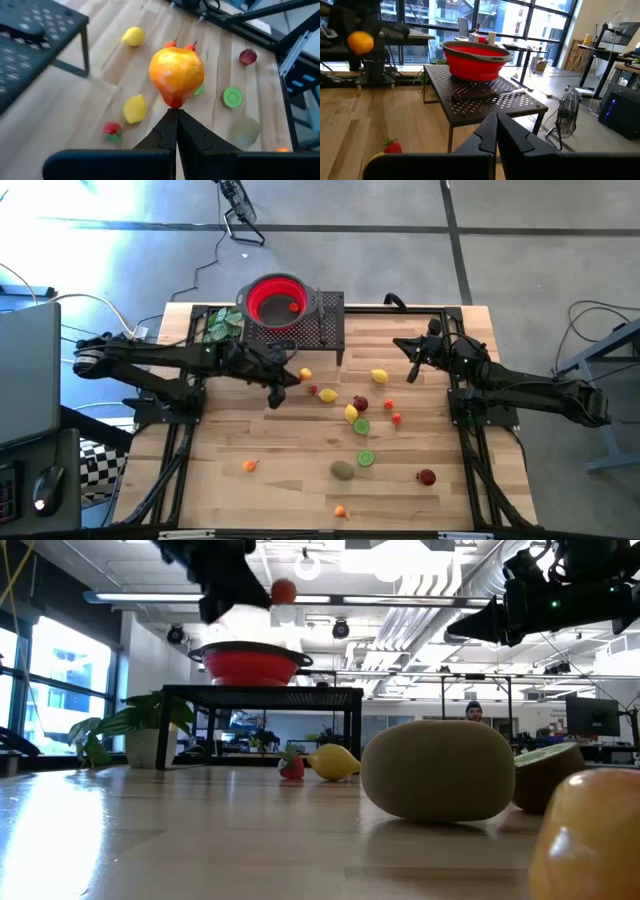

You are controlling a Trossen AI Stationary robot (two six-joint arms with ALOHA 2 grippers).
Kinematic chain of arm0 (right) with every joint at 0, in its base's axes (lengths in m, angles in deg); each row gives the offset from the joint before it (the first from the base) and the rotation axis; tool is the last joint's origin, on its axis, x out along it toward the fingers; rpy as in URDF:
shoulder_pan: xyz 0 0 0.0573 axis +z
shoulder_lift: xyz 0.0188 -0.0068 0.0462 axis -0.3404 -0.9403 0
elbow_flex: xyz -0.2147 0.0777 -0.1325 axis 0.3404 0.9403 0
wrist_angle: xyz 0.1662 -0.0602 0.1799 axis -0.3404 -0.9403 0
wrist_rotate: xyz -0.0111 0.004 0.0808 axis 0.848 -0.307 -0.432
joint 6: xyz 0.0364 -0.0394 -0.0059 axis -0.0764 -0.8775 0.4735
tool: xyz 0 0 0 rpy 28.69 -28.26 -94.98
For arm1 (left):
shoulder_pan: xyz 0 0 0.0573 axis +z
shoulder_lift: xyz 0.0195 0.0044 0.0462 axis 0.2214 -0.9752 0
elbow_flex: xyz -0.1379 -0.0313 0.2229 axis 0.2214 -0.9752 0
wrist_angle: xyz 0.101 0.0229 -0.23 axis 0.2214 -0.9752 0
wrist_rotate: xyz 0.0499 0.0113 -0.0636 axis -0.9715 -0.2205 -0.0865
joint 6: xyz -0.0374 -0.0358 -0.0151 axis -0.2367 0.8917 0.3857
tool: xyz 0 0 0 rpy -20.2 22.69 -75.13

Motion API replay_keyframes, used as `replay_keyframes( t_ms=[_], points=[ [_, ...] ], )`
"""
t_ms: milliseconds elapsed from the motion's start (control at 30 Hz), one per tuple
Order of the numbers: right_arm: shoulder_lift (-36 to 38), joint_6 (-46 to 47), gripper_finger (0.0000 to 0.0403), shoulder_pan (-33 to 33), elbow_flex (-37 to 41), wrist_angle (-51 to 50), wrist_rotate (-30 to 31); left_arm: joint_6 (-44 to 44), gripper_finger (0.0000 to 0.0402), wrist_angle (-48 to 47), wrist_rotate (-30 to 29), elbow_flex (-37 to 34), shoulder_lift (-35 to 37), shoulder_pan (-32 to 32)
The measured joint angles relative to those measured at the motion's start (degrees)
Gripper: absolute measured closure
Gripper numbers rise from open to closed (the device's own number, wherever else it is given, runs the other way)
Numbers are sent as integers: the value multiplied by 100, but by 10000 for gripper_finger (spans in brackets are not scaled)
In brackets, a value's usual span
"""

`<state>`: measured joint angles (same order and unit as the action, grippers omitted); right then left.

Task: Pick & Place Fruit
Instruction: Put the orange pear into the red strainer bowl on the shelf

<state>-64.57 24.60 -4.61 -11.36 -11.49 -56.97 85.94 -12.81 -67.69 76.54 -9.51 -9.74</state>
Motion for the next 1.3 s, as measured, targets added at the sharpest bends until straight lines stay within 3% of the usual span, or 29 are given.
replay_keyframes(
  t_ms=[467, 933, 1300],
  points=[
    [0, 0, 399, 0, 1, -1, 1, -1131, 401, -1570, -672, 1850, -3, 1152],
    [0, 0, 399, 2, 0, 0, -1, -1443, 401, -1614, -947, 1911, -346, 2884],
    [0, 84, 399, 2, 0, 9, 3, -1681, 401, -1590, -942, 1911, -924, 3312]
  ],
)
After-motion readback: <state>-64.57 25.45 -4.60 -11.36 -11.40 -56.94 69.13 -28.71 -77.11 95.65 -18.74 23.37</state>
